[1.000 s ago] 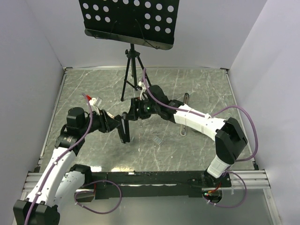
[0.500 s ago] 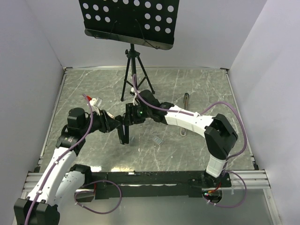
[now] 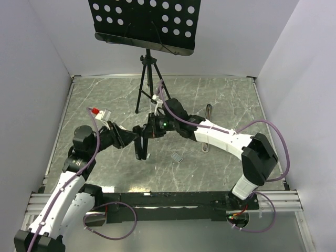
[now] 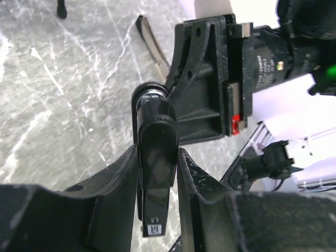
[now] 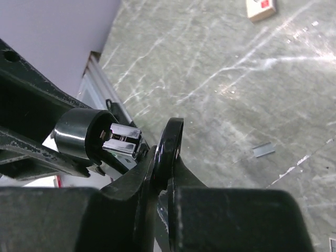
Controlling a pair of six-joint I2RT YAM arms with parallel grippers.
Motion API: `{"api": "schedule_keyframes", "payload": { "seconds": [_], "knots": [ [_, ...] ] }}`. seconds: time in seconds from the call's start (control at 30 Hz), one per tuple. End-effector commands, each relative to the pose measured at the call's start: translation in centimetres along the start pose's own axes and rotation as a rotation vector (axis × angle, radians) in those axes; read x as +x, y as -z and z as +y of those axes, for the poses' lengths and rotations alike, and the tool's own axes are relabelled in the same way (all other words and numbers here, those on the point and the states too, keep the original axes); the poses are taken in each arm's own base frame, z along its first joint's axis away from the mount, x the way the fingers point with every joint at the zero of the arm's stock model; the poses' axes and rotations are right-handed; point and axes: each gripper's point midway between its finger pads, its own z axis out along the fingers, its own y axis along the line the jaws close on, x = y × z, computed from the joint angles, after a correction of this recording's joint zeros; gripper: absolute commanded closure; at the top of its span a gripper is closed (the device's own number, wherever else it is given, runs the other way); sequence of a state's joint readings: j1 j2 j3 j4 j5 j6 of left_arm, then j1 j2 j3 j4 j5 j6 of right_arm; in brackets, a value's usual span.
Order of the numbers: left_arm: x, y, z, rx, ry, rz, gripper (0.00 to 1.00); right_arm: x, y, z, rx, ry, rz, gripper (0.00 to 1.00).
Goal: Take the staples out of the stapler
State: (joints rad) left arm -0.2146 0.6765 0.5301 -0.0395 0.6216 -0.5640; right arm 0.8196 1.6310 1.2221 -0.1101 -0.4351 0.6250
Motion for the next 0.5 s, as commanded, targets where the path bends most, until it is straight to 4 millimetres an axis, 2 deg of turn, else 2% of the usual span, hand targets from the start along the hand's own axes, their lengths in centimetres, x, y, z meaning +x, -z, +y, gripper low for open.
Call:
{"api": "schedule_keyframes", "payload": {
  "seconds": [0.0,0.07,0.13,0.17,0.27,0.47],
  "knots": [
    [0.4,0.9,0.0,-0.015,0.064,-0.013,0.78,-8.6,5.0,-2.8,0.112,0.066,-0.25,1.0],
    [-0.4,0.9,-0.7,0.002,0.049,-0.009,0.61,-7.6,4.5,-2.9,0.099,0.092,-0.192,1.0],
    [-0.6,0.8,-0.8,0.001,0.044,0.007,0.54,-6.6,4.1,-3.1,0.102,0.097,-0.158,1.0],
    [-0.9,0.6,-0.8,-0.003,0.041,0.014,0.45,-6.3,4.0,-3.2,0.102,0.102,-0.148,1.0],
    [-1.3,0.1,-0.7,-0.003,0.037,0.044,0.37,-5.3,3.7,-2.9,0.109,0.128,-0.131,1.0],
    [-2.1,-1.2,-1.1,0.022,0.036,0.107,0.27,-4.6,3.3,-2.7,0.144,0.142,-0.114,1.0]
  ]
}}
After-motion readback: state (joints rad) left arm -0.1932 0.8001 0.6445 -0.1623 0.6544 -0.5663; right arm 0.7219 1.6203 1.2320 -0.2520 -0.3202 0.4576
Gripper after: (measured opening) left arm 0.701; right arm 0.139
